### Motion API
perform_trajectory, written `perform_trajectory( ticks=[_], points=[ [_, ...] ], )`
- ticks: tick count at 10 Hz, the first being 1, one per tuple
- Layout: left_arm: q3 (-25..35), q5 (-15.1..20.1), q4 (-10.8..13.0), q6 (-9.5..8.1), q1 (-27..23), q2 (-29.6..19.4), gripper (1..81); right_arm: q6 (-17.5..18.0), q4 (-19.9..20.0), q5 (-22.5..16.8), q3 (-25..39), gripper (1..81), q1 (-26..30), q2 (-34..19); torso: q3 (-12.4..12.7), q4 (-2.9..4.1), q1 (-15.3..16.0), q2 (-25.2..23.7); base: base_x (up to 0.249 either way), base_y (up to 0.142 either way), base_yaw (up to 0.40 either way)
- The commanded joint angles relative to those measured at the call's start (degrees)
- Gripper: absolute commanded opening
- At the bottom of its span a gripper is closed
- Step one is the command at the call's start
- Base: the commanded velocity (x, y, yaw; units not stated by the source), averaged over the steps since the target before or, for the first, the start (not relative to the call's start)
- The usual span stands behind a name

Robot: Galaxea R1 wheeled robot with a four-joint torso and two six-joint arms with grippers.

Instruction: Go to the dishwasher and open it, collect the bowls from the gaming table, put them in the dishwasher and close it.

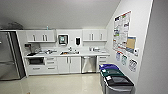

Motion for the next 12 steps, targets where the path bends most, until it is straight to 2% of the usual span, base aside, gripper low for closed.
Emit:
perform_trajectory(
  ticks=[1,12],
  points=[
    [0.31,2.37,0.13,0.27,-4.22,-1.11,81.1,-0.28,-0.83,-2.58,1.05,81.1,3.83,-1.16,0.0,0.0,0.0,0.0,0.259,0.0,0.0],
    [0.22,2.29,0.04,0.27,-4.22,-0.93,81.1,-0.63,-0.92,-2.67,1.4,81.1,3.82,-1.07,0.0,0.0,0.0,0.0,0.259,0.0,0.0]
  ],
)
